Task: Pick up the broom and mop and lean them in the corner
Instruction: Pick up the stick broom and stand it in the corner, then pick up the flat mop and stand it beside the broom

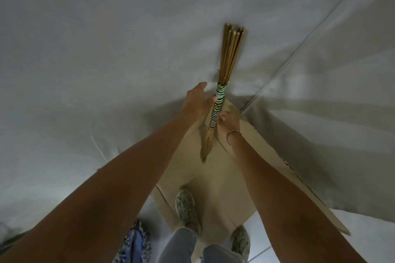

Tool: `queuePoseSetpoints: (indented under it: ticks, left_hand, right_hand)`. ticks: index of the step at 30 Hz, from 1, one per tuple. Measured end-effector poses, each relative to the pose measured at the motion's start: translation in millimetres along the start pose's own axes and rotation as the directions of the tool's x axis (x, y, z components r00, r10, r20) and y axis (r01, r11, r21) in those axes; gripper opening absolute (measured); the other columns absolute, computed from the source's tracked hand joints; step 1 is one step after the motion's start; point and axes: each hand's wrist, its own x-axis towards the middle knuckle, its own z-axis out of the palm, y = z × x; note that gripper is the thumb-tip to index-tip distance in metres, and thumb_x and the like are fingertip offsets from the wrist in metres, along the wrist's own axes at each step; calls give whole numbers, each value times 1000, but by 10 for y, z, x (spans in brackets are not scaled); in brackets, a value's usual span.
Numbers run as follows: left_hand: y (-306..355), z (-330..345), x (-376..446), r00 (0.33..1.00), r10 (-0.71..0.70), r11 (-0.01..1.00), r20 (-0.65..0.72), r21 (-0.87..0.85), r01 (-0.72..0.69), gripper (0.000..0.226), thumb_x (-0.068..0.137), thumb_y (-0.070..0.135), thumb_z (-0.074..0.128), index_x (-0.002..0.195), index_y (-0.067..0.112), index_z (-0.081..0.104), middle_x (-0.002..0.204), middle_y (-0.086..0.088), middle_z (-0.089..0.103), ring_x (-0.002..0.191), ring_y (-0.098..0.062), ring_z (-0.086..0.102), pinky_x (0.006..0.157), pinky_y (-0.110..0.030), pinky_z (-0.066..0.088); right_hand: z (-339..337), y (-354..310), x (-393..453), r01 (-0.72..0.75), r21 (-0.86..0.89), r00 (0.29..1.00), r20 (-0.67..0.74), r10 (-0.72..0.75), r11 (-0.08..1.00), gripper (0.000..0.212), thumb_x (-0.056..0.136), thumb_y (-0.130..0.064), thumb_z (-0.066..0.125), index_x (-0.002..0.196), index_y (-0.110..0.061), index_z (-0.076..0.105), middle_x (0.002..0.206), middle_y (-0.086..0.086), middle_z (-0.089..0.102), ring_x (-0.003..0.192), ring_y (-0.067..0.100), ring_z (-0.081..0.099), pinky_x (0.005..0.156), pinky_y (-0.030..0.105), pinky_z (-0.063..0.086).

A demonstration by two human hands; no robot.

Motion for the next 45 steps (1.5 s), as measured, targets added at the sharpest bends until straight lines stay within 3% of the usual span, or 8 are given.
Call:
queuePoseSetpoints:
  ticks: [5,12,16,20,29,38,42,45]
  left_hand:
    - [137,-357,-681,1000,20,979,-13,201,-17,43,97,26,45,134,4,48,140,-14,52,128,-31,48,98,-30,30]
    - [165,-571,-2544,991,-28,987,-133,156,49,31,94,16,45,108,-8,59,119,-29,60,113,-38,57,93,-38,40]
    - [187,-427,-3679,985,-51,971,-166,224,88,49,99,28,33,136,-1,46,143,-20,47,132,-31,44,102,-31,28]
    - [65,-390,-4786,978,-116,954,-175,255,159,50,97,26,38,142,5,38,146,-19,44,133,-32,44,106,-40,38]
    - [-1169,-469,-7034,886,-346,901,-308,153,405,52,99,34,36,138,0,41,144,-19,47,132,-34,45,107,-44,37]
    - [-3029,-384,-9389,694,-592,780,-409,-77,621,51,99,35,36,140,5,39,143,-16,48,131,-34,45,106,-44,37]
    - [-3880,-278,-10411,645,-649,742,-404,-146,654,51,99,33,39,139,3,42,143,-18,48,133,-34,44,110,-42,34]
    - [-4326,-239,-10992,633,-674,727,-381,-193,659,45,98,29,42,133,2,50,134,-19,57,125,-34,51,105,-41,39]
  right_hand:
    - [-389,-204,-662,185,-208,983,41,-181,960,34,91,-13,40,115,-9,64,114,20,67,107,36,60,90,38,47]
    - [-914,-120,-2370,413,-393,905,82,-416,821,35,93,-19,40,119,-18,62,116,16,66,106,35,61,86,38,50]
    - [-859,80,-3365,507,-470,854,159,-495,723,32,94,-20,37,114,-12,60,115,14,64,107,34,59,84,39,48]
    - [-717,117,-4271,600,-491,796,289,-532,631,31,96,-21,33,108,-5,58,117,15,60,111,33,56,87,41,44]
    - [269,222,-6155,801,-450,596,529,-605,396,37,96,-19,31,113,1,56,119,20,59,112,35,54,87,39,44]
    - [2059,447,-8180,912,-366,406,736,-541,186,35,97,-23,31,113,0,53,123,17,56,118,33,47,93,44,42]
    - [2847,628,-8991,922,-367,380,807,-452,119,32,96,-23,34,110,-3,53,124,19,57,116,35,50,89,43,42]
    - [3211,756,-9373,921,-376,383,836,-394,96,30,96,-23,35,111,-4,52,126,18,56,115,35,50,87,41,41]
